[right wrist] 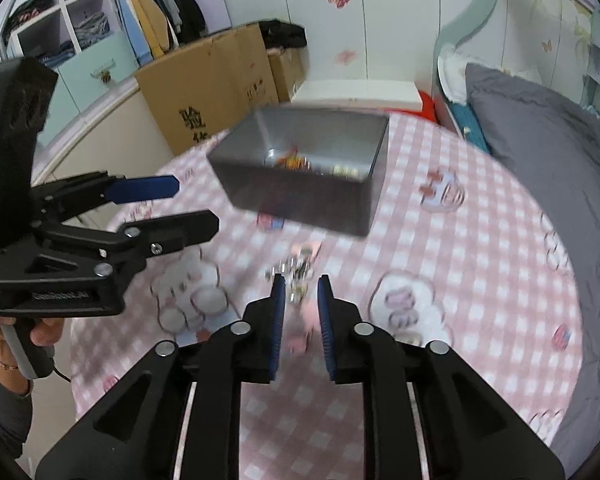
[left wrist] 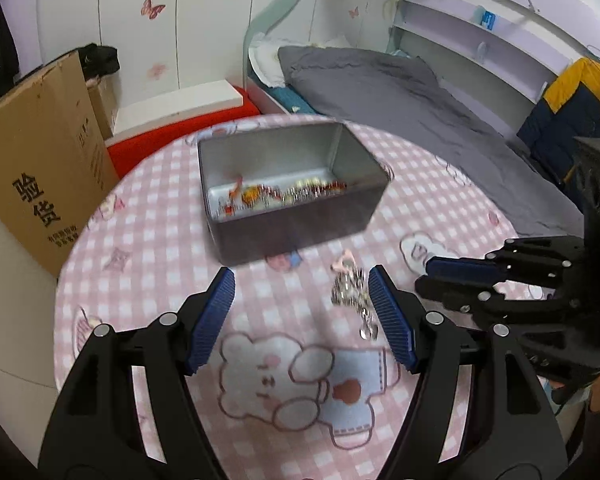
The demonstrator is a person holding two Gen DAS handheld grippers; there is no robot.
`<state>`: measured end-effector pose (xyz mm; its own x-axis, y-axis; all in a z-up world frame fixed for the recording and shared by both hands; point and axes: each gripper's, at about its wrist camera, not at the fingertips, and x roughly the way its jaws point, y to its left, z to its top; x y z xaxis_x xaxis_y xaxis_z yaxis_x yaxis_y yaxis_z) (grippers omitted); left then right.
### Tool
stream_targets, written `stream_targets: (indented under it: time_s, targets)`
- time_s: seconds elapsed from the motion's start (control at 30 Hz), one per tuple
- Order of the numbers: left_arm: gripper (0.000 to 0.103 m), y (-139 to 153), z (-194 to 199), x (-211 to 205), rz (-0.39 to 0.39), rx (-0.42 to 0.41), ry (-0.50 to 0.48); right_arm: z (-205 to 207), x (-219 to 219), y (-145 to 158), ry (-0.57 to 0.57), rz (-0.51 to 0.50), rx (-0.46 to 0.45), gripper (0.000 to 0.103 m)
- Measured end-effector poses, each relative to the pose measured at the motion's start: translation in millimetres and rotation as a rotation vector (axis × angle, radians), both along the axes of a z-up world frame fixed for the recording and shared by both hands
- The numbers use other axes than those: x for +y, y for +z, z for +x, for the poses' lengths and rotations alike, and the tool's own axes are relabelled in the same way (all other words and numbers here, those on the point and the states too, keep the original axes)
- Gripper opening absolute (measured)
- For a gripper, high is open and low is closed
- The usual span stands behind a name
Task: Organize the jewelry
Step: 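Grasp the pink charm keychain with the right gripper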
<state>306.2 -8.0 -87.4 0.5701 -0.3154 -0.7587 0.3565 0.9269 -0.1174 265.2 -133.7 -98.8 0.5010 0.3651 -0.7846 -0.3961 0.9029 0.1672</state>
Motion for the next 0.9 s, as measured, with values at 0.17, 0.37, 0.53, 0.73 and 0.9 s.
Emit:
stream_targets:
  time_s: [0.17, 0.37, 0.53, 0.73, 0.9]
  targets:
    - [0.069, -19, -8, 2, -0.011, 0.044, 0.006, -5, 5, -21, -0.02, -0.032, 0.027, 0.02]
    - [0.069, -35, -13, 3, -0.016, 0.075, 0.01, -4, 14, -36, -0.017, -0.082, 0.028, 0.021]
    - [0.069, -45, -15, -8, -0.016, 0.089, -0.009, -8, 20, -38, 0.006, -0.164, -0.027, 0.01]
    - [0.069, -52, -18, -26, 0.017, 0.08, -0.044, -10, -2, -35, -0.024, -0.138, -0.03, 0.01]
    - [0.069, -55, -18, -43, 0.051, 0.046, -0.056, -14, -20, -33, -0.042, -0.101, -0.028, 0.01]
